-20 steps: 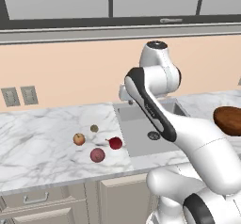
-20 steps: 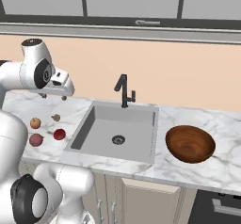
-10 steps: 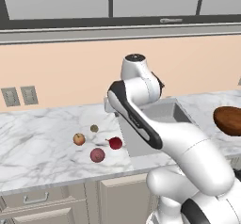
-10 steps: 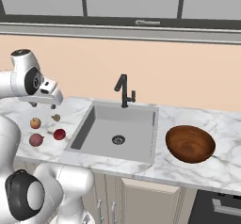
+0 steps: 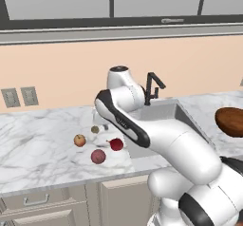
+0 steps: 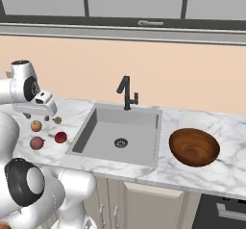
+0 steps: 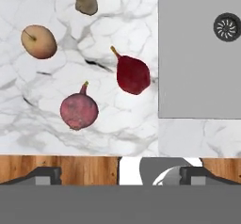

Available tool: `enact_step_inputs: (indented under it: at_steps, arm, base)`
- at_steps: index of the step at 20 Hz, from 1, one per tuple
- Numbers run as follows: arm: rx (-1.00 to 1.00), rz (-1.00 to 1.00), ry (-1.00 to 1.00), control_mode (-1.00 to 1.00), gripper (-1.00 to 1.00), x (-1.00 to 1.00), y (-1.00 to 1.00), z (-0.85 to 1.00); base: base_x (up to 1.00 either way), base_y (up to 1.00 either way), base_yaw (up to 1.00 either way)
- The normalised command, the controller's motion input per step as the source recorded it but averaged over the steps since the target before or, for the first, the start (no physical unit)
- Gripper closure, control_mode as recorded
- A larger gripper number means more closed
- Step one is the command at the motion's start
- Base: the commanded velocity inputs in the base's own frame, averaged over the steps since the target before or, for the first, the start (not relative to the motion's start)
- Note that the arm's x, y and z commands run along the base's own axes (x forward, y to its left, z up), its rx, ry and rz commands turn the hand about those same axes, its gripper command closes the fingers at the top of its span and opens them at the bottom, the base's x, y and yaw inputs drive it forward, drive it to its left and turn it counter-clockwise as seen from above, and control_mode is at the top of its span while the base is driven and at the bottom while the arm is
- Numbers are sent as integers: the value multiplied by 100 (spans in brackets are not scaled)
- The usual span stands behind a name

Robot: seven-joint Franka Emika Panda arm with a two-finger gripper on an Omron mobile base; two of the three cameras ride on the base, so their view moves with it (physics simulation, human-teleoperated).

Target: There is a mixed pile of frozen fruits and vegetables on the counter. Locate all the frozen vegetables and place the items in a bowl on the counter. Take all the frozen fruits and defrost them in a running sink.

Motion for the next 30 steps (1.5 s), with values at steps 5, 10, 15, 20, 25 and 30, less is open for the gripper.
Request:
enact_step_inputs:
  at_steps: [5, 10, 15, 20, 25, 30]
  arm:
    - [0, 0, 17, -100, -100, 5, 28, -36]
    - [0, 1, 14, -100, -100, 13, 13, -39]
    - [-7, 1, 8, -100, -100, 14, 18, -36]
    - [-9, 0, 10, -100, -100, 13, 23, -30]
    - [-2, -1, 11, -100, -100, 21, 23, -37]
    - [-1, 0, 9, -100, -100, 31, 25, -36]
  base:
    - [0, 0, 0]
    - [0, 0, 0]
    - [0, 0, 0]
    - [0, 0, 0]
    - [0, 0, 0]
    - [0, 0, 0]
